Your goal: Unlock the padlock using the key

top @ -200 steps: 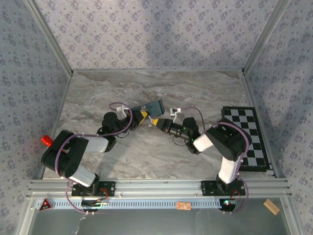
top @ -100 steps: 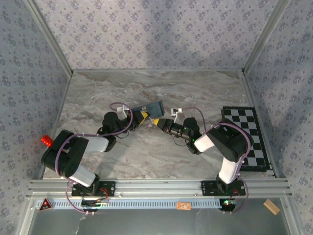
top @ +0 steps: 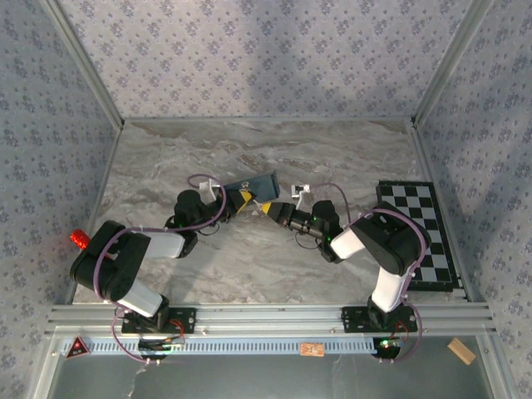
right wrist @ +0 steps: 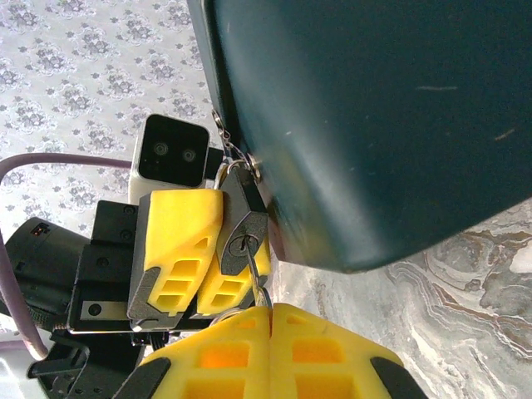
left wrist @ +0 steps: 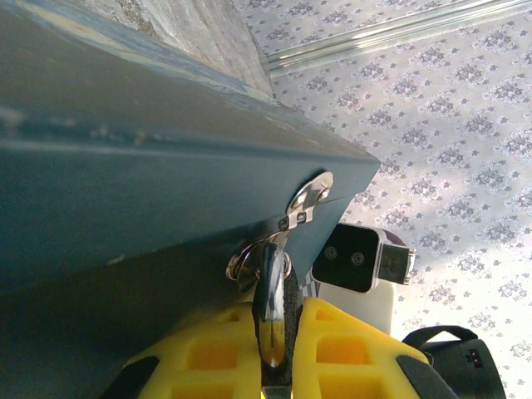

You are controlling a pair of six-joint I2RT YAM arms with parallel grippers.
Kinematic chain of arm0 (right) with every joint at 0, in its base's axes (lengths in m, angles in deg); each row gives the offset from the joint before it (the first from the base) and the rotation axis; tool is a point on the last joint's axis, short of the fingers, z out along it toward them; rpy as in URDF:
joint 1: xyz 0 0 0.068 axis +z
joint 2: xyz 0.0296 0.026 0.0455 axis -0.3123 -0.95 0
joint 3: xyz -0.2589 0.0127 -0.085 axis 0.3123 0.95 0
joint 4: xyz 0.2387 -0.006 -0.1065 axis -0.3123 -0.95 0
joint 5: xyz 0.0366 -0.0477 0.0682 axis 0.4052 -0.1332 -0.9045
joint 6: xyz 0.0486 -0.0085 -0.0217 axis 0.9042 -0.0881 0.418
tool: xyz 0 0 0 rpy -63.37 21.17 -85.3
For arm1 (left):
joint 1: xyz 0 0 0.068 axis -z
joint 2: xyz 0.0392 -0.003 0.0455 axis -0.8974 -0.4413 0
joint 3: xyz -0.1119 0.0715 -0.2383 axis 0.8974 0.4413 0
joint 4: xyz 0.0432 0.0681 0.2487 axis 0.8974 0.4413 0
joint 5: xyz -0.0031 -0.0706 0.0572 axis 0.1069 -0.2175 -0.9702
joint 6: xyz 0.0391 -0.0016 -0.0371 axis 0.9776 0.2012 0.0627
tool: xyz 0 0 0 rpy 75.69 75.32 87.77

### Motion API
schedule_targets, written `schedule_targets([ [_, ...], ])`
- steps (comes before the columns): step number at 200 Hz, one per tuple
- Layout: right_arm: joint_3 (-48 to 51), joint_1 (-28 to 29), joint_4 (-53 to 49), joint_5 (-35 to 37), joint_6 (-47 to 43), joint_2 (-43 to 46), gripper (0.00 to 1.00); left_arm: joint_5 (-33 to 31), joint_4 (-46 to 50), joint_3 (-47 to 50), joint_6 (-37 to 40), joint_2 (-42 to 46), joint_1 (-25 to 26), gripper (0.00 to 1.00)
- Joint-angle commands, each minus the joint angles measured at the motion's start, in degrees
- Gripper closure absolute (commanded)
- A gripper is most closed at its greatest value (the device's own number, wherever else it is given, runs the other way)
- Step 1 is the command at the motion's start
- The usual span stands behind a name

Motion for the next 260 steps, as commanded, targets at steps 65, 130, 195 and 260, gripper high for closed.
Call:
schedule_targets([
  [65, 0.5, -0.15, 1.32, 1.94, -0.78, 1.76, 1.0, 3.73, -4.82, -2.01, 1.93, 1.65, 0.34, 1.0],
  [130, -0.27, 1.04, 1.35, 2.36, -1.02, 1.32, 1.0, 2.97, -4.56, -1.97, 1.74, 1.42, 0.35, 1.0],
  [195, 0.09, 1.39, 1.34, 3.15, -1.84, 1.48, 1.0, 2.94, -4.21, -2.41, 1.69, 0.88, 0.35, 1.0],
  [260, 0.51, 1.13, 1.33, 3.32, -2.15, 1.97, 1.0, 2.72, -3.51, -2.23, 2.43, 0.76, 0.22, 1.0],
])
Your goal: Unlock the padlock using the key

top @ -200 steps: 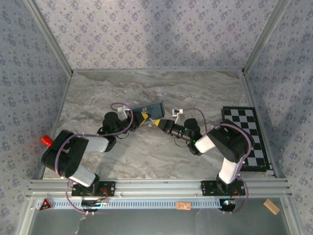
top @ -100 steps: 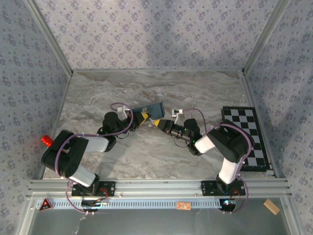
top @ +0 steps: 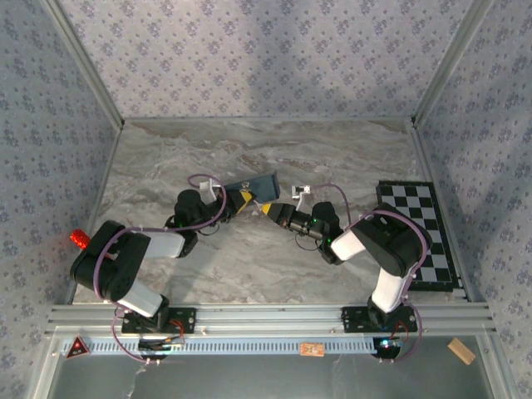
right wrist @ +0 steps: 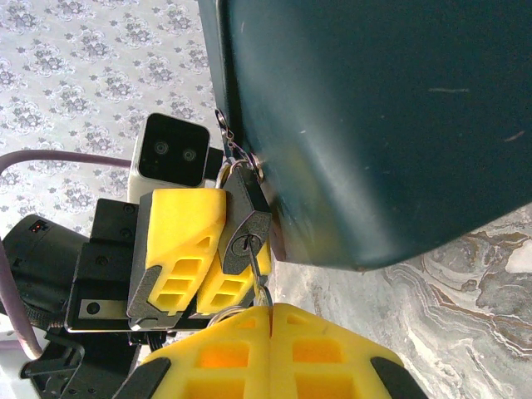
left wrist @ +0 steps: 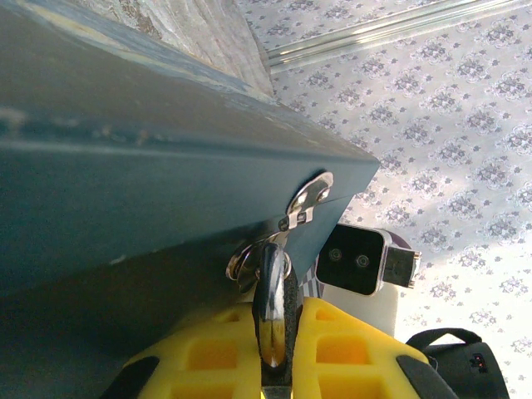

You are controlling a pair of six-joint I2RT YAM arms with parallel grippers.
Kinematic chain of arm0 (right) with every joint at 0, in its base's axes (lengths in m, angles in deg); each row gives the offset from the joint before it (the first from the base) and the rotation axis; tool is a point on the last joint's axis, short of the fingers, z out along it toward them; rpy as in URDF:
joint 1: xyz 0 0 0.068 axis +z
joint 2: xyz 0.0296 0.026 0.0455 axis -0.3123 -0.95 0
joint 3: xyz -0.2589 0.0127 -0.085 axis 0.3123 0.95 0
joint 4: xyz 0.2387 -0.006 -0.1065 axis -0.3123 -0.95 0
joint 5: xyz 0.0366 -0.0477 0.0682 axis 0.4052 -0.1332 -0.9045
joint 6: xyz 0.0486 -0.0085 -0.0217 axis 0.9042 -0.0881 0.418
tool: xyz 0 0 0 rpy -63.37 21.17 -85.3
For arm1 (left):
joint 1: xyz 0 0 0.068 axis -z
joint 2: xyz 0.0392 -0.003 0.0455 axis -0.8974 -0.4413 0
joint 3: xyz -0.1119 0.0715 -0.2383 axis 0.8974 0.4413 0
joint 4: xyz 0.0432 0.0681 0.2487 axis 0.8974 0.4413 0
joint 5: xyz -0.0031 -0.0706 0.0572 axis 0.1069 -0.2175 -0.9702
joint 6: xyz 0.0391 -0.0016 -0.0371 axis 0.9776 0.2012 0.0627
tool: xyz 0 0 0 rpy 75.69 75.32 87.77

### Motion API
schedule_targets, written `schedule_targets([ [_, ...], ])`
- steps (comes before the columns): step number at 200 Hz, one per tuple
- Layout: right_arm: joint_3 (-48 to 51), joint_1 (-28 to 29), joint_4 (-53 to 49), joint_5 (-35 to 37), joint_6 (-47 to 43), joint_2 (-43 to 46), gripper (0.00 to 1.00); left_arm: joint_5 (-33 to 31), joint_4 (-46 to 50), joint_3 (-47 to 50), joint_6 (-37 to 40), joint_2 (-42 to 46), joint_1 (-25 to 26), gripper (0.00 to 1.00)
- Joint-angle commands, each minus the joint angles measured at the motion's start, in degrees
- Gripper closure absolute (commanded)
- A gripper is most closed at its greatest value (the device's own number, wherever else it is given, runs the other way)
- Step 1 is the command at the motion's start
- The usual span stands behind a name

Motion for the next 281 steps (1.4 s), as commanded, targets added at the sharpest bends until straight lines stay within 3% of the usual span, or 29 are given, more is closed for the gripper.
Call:
schedule_targets([
  [1, -0.16, 0.17, 1.34, 1.62, -1.27, 1.25, 1.0, 2.31, -3.97, -2.01, 2.1, 0.78, 0.24, 1.0],
  [281, 0.24, -0.54, 0.39, 1.79, -0.99, 2.5, 1.0, 4.88, -3.63, -2.68, 2.82, -0.94, 1.48, 1.0],
])
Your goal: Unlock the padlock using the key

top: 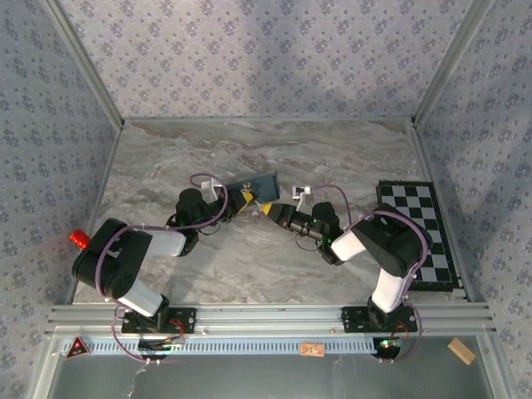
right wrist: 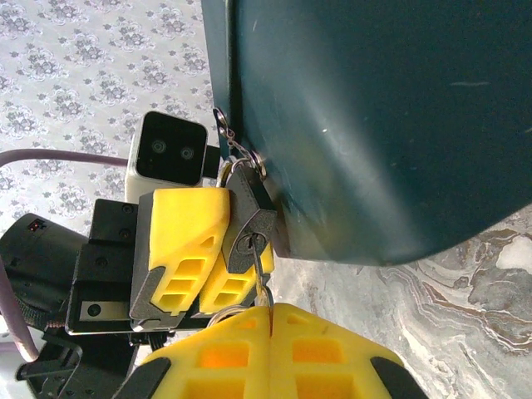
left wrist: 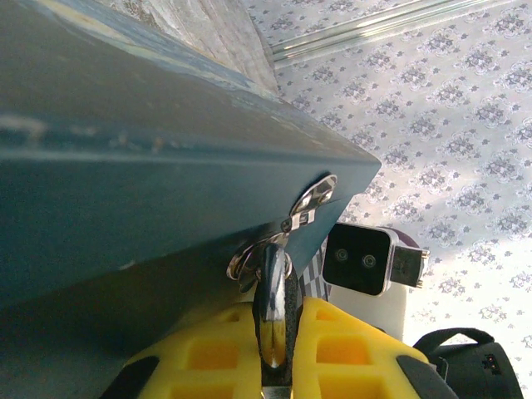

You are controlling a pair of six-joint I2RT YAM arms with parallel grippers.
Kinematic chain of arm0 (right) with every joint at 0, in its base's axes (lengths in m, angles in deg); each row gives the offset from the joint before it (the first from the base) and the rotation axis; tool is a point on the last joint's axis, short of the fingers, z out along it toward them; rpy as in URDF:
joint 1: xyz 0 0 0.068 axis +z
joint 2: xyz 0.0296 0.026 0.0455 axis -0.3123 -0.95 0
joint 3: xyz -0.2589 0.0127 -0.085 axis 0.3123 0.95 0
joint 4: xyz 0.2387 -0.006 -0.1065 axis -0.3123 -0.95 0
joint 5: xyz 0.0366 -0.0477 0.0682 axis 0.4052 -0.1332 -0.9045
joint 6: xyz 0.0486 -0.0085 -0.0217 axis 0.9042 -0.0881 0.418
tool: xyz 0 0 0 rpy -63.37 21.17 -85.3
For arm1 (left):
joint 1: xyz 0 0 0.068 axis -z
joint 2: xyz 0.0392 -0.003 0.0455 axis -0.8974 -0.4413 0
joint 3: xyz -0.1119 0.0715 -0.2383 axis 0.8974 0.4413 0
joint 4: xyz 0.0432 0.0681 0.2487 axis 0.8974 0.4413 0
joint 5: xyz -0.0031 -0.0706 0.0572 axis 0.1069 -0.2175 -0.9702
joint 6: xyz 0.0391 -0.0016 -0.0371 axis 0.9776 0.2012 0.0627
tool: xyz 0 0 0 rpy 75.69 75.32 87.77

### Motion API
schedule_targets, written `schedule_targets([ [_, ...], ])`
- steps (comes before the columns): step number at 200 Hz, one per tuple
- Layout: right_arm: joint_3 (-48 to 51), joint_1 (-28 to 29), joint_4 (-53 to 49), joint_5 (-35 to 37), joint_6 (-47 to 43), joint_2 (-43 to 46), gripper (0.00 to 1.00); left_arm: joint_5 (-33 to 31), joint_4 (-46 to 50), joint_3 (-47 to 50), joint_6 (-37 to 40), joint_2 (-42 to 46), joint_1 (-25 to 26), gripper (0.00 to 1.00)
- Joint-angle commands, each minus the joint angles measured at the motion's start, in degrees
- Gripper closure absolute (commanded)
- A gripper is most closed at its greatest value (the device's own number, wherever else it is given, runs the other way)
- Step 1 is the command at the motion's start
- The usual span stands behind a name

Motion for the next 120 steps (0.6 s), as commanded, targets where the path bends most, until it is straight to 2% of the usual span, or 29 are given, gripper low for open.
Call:
schedule_targets([
  [1, -0.02, -0.47, 1.02, 0.94, -1.19, 2.17, 1.0, 4.44, -4.28, -1.91, 1.4, 0.18, 1.33, 1.0],
  [120, -0.61, -0.23, 1.5, 0.5, -0.68, 1.36, 1.0, 4.18, -1.59, -2.45, 2.79, 1.48, 1.35, 1.0],
])
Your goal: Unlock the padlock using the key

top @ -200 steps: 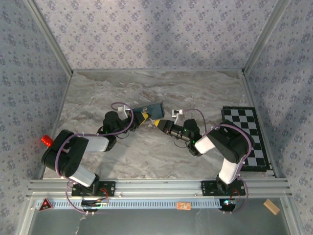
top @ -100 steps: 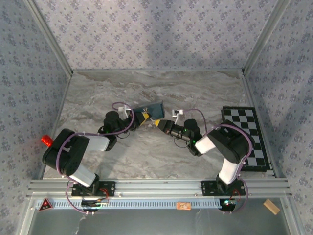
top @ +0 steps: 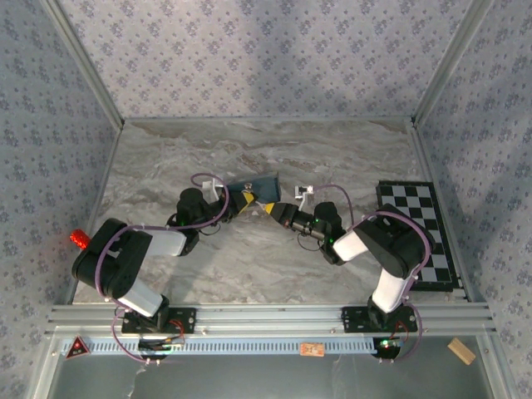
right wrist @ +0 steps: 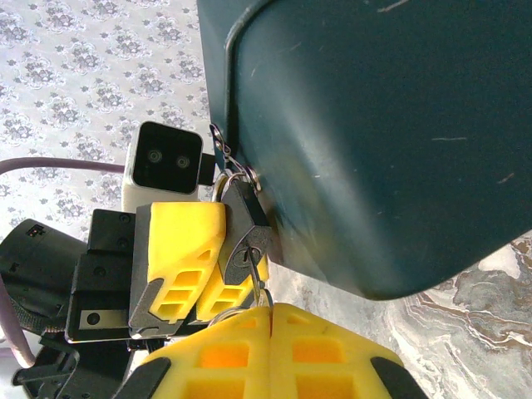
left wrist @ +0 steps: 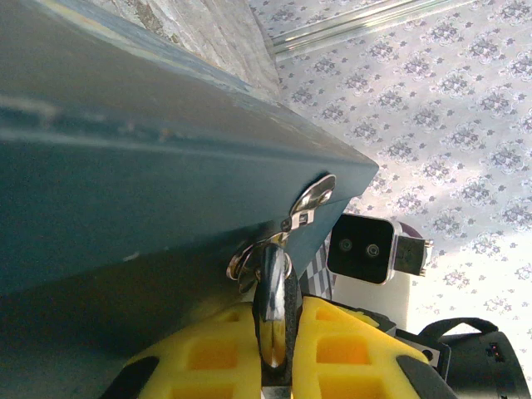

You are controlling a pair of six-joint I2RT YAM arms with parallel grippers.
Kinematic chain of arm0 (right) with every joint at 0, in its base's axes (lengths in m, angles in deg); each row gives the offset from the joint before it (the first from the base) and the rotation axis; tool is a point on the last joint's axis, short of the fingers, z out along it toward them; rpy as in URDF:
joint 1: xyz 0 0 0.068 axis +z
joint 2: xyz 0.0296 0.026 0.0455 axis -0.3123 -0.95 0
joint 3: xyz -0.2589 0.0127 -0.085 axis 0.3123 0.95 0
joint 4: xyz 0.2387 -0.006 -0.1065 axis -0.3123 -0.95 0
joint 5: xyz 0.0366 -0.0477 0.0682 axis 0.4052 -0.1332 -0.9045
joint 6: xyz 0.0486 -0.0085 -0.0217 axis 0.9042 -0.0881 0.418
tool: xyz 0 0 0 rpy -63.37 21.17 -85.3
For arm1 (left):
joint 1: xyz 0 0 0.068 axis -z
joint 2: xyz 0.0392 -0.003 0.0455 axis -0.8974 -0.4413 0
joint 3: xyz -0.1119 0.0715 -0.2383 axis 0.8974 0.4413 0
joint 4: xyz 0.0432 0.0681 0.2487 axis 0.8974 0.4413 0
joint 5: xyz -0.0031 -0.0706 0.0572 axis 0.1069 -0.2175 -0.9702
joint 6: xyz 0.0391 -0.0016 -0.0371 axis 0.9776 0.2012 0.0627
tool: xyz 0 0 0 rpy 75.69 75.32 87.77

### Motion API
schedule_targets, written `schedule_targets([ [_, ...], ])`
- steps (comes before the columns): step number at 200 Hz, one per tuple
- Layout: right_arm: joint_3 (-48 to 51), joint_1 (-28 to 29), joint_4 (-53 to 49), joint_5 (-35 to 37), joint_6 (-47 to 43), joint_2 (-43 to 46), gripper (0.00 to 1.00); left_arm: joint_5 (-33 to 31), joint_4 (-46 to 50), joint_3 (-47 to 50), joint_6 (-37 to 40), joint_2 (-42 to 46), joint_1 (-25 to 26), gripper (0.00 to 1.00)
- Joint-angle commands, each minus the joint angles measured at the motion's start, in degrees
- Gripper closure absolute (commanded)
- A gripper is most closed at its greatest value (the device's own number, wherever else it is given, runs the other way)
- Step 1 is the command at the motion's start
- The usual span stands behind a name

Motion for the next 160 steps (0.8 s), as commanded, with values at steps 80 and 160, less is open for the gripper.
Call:
schedule_targets([
  [80, -2.25, 0.85, 2.26, 0.33, 0.33, 0.14, 1.0, 3.99, -2.38, -2.43, 1.58, 0.79, 1.2, 1.0],
  [160, -2.56, -0.05, 2.16, -1.3, 0.7, 1.5, 1.0, 4.12, -1.08, -2.54, 2.36, 1.05, 1.3, 1.0],
])
